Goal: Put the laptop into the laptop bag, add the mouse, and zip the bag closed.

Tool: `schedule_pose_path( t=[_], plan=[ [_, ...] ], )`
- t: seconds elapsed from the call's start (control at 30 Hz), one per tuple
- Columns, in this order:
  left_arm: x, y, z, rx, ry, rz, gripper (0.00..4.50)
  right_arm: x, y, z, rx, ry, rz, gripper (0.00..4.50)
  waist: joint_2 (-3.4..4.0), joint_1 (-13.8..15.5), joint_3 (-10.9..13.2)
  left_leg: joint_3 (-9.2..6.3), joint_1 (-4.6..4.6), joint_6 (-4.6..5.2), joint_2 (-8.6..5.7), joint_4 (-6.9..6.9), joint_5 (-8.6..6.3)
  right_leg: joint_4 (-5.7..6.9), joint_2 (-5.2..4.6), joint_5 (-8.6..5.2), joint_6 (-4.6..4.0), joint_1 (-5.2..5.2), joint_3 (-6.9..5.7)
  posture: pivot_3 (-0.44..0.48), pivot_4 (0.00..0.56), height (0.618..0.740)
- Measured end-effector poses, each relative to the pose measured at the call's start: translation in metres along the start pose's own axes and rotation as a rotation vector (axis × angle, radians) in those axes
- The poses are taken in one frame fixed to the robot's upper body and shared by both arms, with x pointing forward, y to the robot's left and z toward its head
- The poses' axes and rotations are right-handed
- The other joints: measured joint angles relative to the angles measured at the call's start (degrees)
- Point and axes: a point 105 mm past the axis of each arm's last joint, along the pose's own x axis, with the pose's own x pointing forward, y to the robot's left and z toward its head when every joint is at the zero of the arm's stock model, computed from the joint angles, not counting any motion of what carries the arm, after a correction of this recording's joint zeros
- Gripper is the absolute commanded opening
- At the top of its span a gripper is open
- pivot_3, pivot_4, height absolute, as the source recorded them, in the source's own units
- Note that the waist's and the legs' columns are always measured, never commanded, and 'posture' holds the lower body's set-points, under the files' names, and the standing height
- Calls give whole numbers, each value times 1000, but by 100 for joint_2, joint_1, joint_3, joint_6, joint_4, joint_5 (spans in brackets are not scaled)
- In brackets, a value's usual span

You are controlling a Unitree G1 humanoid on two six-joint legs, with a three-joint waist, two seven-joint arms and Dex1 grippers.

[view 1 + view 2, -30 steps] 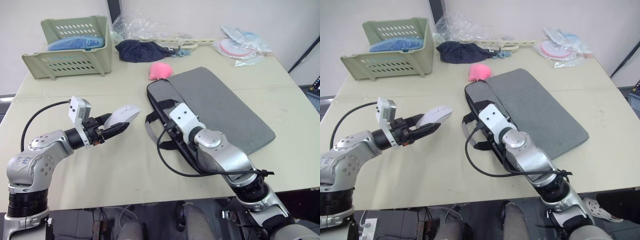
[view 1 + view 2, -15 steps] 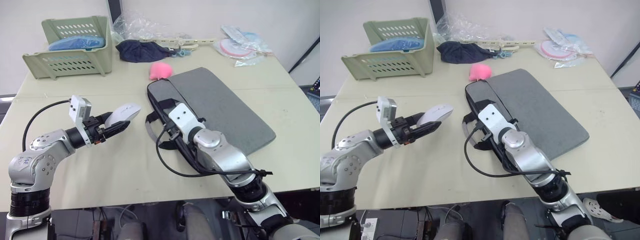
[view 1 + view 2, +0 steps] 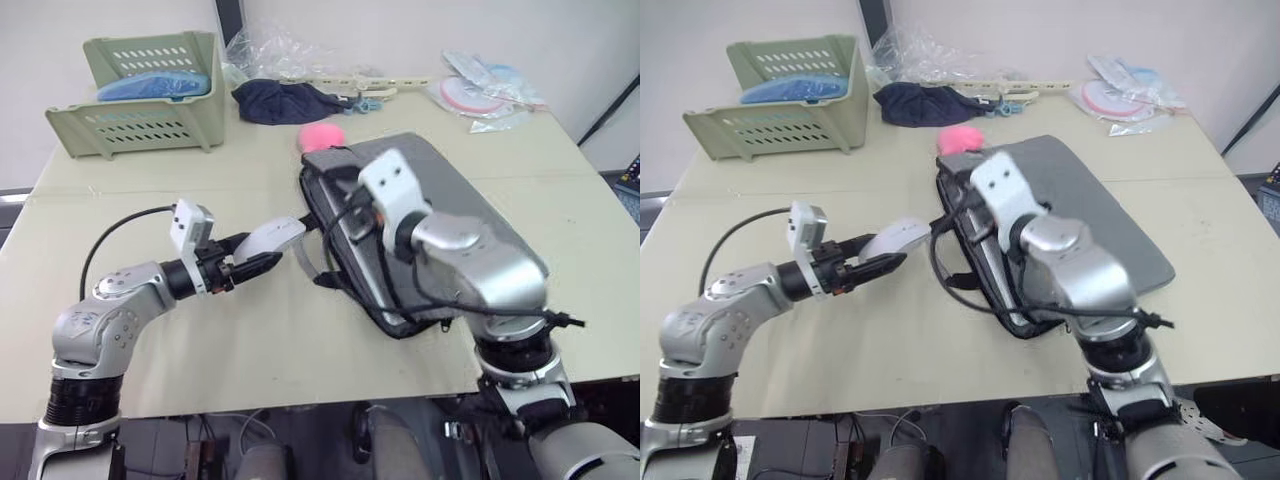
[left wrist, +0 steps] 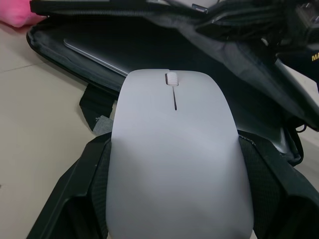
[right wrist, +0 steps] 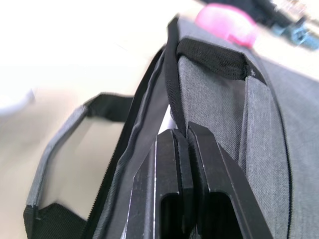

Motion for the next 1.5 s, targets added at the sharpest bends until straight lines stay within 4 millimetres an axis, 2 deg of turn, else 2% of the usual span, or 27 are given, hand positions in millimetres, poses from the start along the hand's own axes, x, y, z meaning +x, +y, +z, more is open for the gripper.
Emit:
schedule_pose_path(
  t=[0.1,0.23,0.43,0.8,1.0,1.23,1.5],
  plan=[
    [9,-3,4,20,-16,-27,2807,-3,0,0,12,33,30,112,4,-13,3,2,0,0,-2,-1,0,0,0,0,0,0,0,0,150,740],
    [16,-2,0,15,-13,-38,2807,-11,-11,14,-17,24,33,112,7,-20,4,3,1,0,-2,-2,0,-1,1,0,0,-2,0,0,150,740],
    [31,-6,-3,17,-22,-71,2807,-16,-14,22,-39,25,44,112,7,-18,4,3,0,0,-2,-1,0,0,0,0,0,-2,0,0,150,740],
    [76,-13,-8,72,-28,-137,2807,-17,-13,28,-57,15,72,112,7,-19,4,6,-1,1,-2,4,1,4,-1,1,0,-2,1,0,150,740],
    [111,-22,-23,96,7,-195,2807,-17,-11,35,-63,2,84,112,7,-18,4,6,-3,3,-3,4,1,3,-2,1,0,-2,0,0,150,740],
    [148,-32,-21,159,17,-236,2807,-15,-7,35,-62,6,102,112,6,-5,4,6,-5,5,-4,7,3,4,-4,2,1,-2,1,0,150,740],
    [173,-35,-17,206,26,-246,2807,-14,-5,37,-69,6,108,112,6,-8,4,6,-6,8,-4,7,4,5,-5,2,2,-2,1,0,150,740]
  ],
)
